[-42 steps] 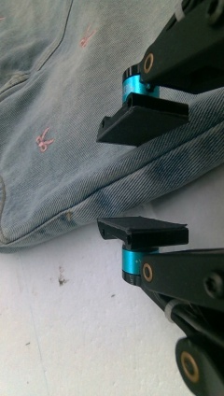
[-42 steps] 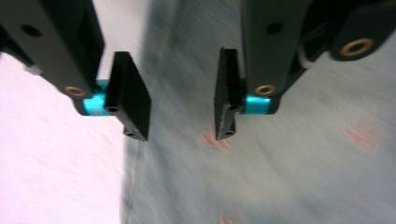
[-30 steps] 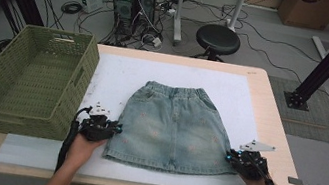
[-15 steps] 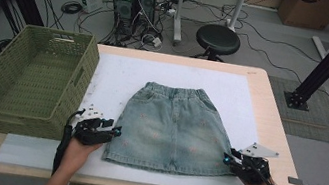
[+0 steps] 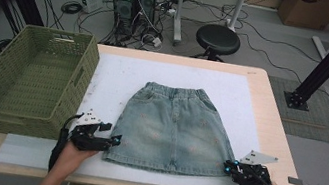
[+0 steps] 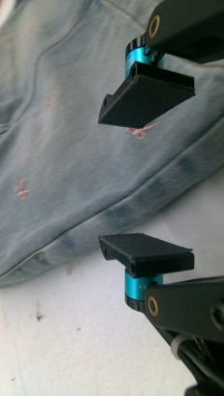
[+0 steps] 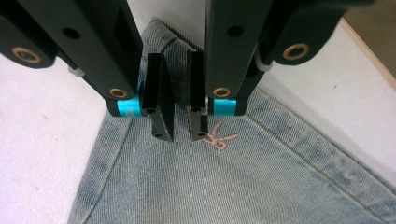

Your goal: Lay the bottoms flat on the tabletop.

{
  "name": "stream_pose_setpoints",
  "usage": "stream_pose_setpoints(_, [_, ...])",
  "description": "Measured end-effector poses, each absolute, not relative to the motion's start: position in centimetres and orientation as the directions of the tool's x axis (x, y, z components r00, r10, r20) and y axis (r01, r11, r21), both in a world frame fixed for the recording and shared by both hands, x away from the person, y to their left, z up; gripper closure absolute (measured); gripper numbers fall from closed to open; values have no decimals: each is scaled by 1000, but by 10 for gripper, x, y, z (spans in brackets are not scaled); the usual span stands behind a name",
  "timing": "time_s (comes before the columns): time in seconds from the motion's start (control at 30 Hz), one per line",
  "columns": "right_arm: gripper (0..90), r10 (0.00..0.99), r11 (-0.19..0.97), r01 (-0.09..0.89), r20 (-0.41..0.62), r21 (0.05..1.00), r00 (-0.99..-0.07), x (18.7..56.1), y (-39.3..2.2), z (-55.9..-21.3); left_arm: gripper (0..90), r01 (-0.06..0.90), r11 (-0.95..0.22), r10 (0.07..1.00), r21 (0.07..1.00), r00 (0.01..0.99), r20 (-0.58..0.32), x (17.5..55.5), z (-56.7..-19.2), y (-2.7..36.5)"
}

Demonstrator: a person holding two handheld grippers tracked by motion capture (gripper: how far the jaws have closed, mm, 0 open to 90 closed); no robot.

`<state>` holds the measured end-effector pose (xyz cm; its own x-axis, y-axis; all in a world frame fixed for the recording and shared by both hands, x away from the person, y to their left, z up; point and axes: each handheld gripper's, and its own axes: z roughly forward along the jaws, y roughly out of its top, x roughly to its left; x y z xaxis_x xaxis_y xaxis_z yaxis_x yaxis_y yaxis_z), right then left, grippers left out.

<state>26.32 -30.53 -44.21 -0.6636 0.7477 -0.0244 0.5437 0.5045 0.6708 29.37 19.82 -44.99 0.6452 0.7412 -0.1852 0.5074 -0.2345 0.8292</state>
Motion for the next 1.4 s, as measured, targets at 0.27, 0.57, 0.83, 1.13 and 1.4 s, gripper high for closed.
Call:
stream_pose_setpoints(0.27, [642,759,475,542,-10,693,-651,265,-305,-440,353,522,-370,761,768,645,-71,287,-452,195])
stream_pose_setpoints(0.57, [423,845,365,540,-26,759,-534,300,-302,-430,336,538,-271,784,798,605,-141,302,-446,197])
stream_pose_setpoints(0.83, [425,884,278,600,44,750,-465,371,-280,-435,401,576,-203,837,792,522,-165,338,-444,188])
stream_pose_setpoints(1.13, [469,872,299,643,73,705,-485,411,-259,-435,424,597,-186,856,780,488,-170,373,-445,172])
stream_pose_setpoints(1.4, [602,860,327,657,74,679,-504,415,-257,-441,453,612,-209,860,763,487,-155,393,-449,160])
